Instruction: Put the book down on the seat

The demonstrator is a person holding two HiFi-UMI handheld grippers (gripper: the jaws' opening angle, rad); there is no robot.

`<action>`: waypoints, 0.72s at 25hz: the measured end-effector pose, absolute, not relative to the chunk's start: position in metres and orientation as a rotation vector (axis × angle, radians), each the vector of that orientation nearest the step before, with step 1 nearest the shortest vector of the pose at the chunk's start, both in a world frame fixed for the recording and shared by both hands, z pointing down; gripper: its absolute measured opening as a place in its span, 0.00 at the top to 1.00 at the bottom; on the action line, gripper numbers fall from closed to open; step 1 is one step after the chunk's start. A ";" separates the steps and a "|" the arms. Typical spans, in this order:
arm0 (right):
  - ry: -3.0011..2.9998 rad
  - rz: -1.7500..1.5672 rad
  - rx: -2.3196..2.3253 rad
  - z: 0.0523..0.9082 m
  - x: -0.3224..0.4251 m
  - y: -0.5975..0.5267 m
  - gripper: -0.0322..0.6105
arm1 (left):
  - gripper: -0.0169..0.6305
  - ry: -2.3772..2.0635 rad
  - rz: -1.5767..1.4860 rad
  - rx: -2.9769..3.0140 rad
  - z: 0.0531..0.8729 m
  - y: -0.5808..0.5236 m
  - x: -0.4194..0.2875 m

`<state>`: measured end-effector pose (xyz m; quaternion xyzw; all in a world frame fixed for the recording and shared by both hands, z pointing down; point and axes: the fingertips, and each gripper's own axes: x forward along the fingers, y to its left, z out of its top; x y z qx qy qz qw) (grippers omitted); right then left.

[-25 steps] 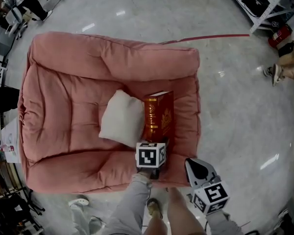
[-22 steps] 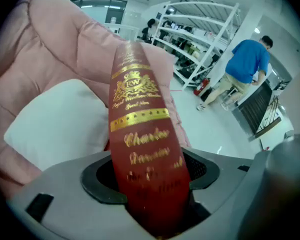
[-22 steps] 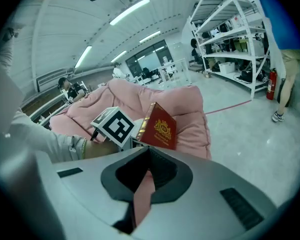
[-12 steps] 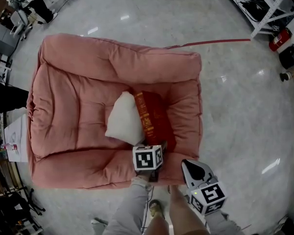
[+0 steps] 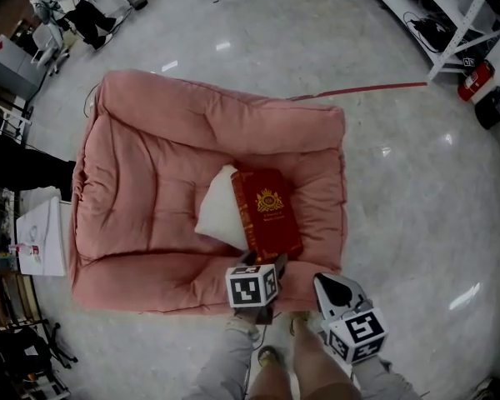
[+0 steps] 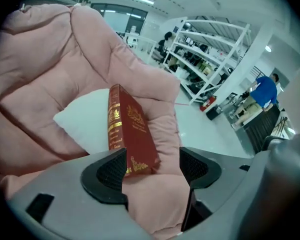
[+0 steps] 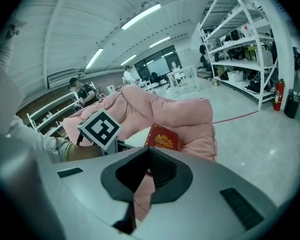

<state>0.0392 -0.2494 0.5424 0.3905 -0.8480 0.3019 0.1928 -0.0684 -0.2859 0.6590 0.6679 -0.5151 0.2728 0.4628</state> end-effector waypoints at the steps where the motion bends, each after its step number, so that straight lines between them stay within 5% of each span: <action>1: -2.383 0.838 1.096 0.539 0.039 -0.250 0.94 | 0.46 -1.274 0.666 1.650 0.653 -0.286 -0.069; 18: -2.451 0.723 1.054 0.478 0.039 -0.214 0.94 | 0.92 -1.384 0.557 1.779 0.526 -0.225 -0.073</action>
